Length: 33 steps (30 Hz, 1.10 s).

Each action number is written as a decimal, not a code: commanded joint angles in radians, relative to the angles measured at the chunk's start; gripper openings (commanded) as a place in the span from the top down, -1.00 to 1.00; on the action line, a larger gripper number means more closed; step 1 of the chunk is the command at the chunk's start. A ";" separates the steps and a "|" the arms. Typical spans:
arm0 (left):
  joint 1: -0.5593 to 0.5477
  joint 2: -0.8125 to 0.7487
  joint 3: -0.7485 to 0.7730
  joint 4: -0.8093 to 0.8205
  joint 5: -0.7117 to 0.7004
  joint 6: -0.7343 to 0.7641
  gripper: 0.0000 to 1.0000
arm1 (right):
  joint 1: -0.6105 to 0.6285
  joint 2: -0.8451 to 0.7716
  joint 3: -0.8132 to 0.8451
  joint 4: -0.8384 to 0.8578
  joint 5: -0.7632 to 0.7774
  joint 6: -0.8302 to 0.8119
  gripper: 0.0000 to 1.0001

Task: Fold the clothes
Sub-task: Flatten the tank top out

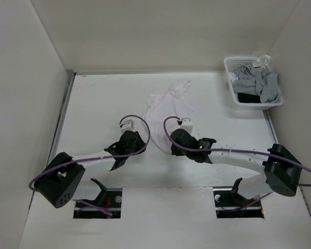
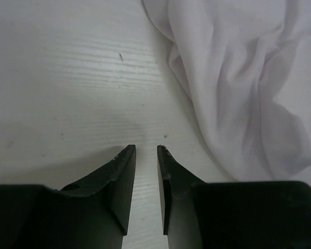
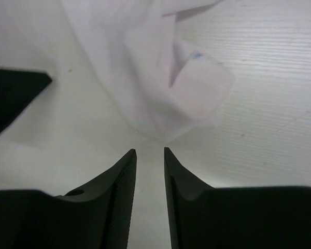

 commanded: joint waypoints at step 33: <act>0.108 0.201 0.326 0.178 -0.004 -0.047 0.90 | 0.018 -0.284 -0.088 0.216 -0.395 0.265 0.62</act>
